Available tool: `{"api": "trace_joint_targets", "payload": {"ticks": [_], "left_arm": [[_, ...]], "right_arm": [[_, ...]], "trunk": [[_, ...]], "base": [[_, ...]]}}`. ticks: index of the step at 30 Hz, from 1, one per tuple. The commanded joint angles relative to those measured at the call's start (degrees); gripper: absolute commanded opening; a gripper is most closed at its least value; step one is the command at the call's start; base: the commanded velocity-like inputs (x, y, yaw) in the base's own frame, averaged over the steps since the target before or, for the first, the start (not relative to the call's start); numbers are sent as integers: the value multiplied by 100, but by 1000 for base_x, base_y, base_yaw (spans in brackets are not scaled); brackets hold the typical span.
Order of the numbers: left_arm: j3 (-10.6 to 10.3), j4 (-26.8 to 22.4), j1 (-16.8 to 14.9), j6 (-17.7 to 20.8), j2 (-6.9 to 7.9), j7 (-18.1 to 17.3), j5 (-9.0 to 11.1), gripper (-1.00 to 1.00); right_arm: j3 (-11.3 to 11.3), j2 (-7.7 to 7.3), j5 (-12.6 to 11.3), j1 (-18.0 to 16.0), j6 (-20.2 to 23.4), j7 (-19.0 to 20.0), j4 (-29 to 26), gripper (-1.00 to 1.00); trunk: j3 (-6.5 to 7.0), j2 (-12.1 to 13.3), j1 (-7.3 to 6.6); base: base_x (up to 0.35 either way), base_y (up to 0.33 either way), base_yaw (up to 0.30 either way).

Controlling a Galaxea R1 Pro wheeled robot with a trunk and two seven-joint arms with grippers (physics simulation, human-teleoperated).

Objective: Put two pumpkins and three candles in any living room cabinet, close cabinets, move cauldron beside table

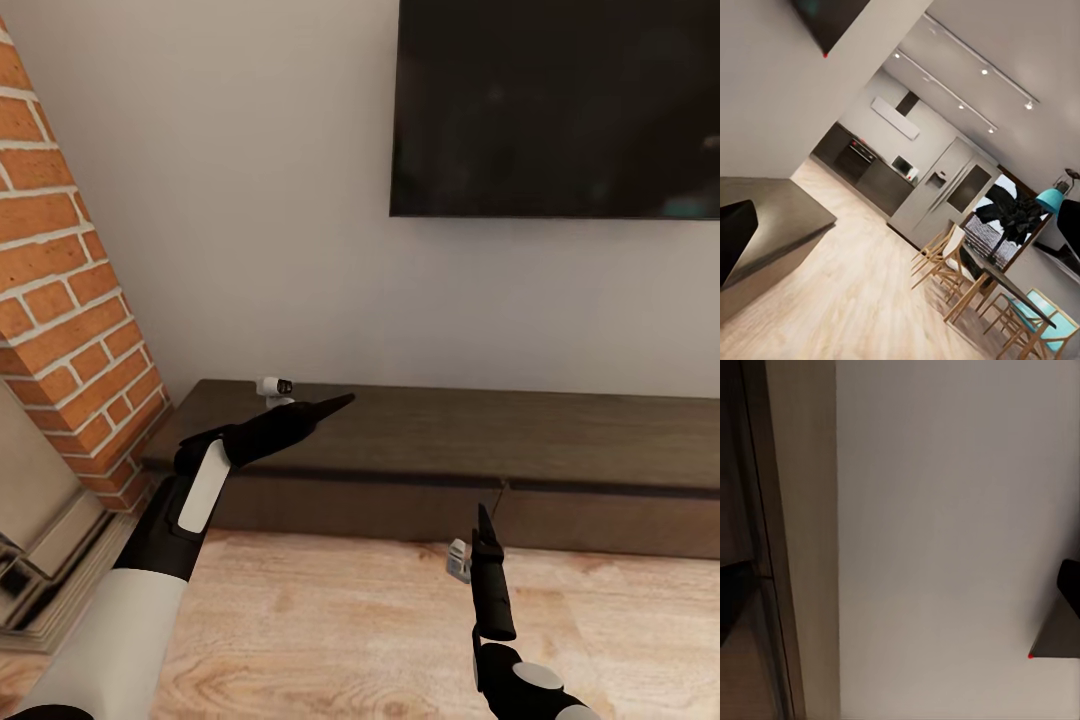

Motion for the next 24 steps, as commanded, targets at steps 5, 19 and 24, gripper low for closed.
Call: {"api": "trace_joint_targets", "payload": {"ticks": [5, 19, 24], "left_arm": [[0, 2, 0, 0, 0, 0, 1, 100], [-3, 2, 0, 0, -1, 0, 1, 100], [-5, 2, 0, 0, -1, 0, -2, 100]], "right_arm": [[0, -2, -1, -4, 0, 0, 0, 100], [8, 27, 66, 2, 71, -53, 239, 100], [4, 155, 70, 3, 94, -176, 361, 100]], "trunk": [[-90, -202, 110], [-342, -764, 418], [-431, -964, 528]], "base": [[0, 0, 0], [0, 0, 0], [0, 0, 0]]}}
